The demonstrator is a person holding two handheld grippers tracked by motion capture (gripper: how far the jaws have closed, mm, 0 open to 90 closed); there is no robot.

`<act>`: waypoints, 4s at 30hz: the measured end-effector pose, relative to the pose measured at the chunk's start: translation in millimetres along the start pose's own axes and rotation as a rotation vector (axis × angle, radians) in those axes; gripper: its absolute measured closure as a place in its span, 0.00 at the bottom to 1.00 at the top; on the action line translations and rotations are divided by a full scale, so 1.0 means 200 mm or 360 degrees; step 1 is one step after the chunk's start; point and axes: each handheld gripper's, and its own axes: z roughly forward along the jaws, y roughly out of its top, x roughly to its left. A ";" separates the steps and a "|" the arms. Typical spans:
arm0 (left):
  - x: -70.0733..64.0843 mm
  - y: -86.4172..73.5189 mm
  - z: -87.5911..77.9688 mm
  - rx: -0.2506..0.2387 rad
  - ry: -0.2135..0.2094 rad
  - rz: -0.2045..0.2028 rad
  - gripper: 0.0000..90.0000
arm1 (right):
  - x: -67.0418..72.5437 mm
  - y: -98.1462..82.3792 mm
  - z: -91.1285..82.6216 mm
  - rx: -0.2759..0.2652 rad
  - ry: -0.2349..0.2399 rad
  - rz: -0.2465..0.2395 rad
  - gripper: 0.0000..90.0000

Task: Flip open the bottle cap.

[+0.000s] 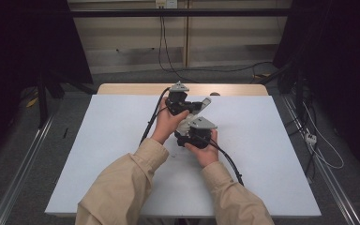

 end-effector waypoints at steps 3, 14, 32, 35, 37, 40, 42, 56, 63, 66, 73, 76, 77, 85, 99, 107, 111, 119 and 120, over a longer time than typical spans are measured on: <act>0.00 0.00 -0.01 0.0018 -0.0002 0.0003 1.00 | 0.00 0.00 0.00 -0.0003 0.0007 -0.0001 0.21; 0.00 -0.02 -0.12 -0.0013 0.0002 -0.0036 0.89 | -0.02 0.00 -0.01 0.0027 0.0026 0.0017 0.15; -0.01 -0.11 -0.31 -0.0038 0.0010 -0.0040 0.44 | -0.05 -0.01 -0.11 0.0147 0.0047 0.0031 0.06; -0.01 -0.14 -0.35 -0.0032 0.0013 -0.0050 0.38 | -0.06 -0.01 -0.13 0.0156 0.0053 0.0021 0.06; -0.01 -0.16 -0.38 -0.0024 0.0021 -0.0046 0.34 | -0.07 -0.01 -0.14 0.0158 0.0055 0.0011 0.06; -0.02 -0.20 -0.43 -0.0025 0.0037 -0.0038 0.31 | -0.07 -0.02 -0.17 0.0157 0.0073 -0.0002 0.07; -0.02 -0.22 -0.46 -0.0025 0.0036 -0.0041 0.30 | -0.07 -0.03 -0.19 0.0162 0.0085 -0.0008 0.07; -0.02 -0.41 -0.61 0.0020 0.0087 -0.0032 0.21 | -0.10 -0.08 -0.36 0.0137 0.0168 -0.0006 0.07; -0.03 -0.49 -0.68 0.0002 0.0108 -0.0046 0.18 | -0.14 -0.11 -0.42 0.0165 0.0181 0.0005 0.07; -0.03 -0.52 -0.69 0.0018 0.0097 -0.0055 0.18 | -0.14 -0.12 -0.44 0.0164 0.0186 0.0009 0.07; -0.04 -0.58 -0.73 0.0058 0.0124 -0.0042 0.15 | -0.15 -0.13 -0.49 0.0161 0.0194 0.0012 0.07; -0.04 -0.60 -0.75 0.0070 0.0143 -0.0037 0.15 | -0.17 -0.14 -0.50 0.0165 0.0189 0.0013 0.08; -0.03 -0.61 -0.75 0.0079 0.0148 -0.0035 0.15 | -0.18 -0.14 -0.51 0.0165 0.0187 0.0013 0.08; -0.03 -0.65 -0.80 0.0083 0.0185 -0.0023 0.14 | -0.21 -0.16 -0.57 0.0152 0.0167 0.0020 0.08; 0.00 -0.78 -0.93 0.0093 0.0236 -0.0068 0.14 | -0.28 -0.22 -0.67 0.0162 0.0118 0.0049 0.08; -0.01 -0.82 -0.98 0.0121 0.0275 -0.0051 0.14 | -0.32 -0.25 -0.73 0.0154 0.0098 0.0065 0.08; -0.01 -0.84 -1.01 0.0110 0.0298 -0.0052 0.14 | -0.34 -0.26 -0.78 0.0154 0.0089 0.0075 0.08; -0.01 -0.86 -1.03 0.0112 0.0324 -0.0078 0.13 | -0.38 -0.30 -0.83 0.0152 0.0053 0.0097 0.08; -0.01 -0.86 -1.03 0.0113 0.0326 -0.0077 0.13 | -0.38 -0.30 -0.84 0.0149 0.0052 0.0099 0.08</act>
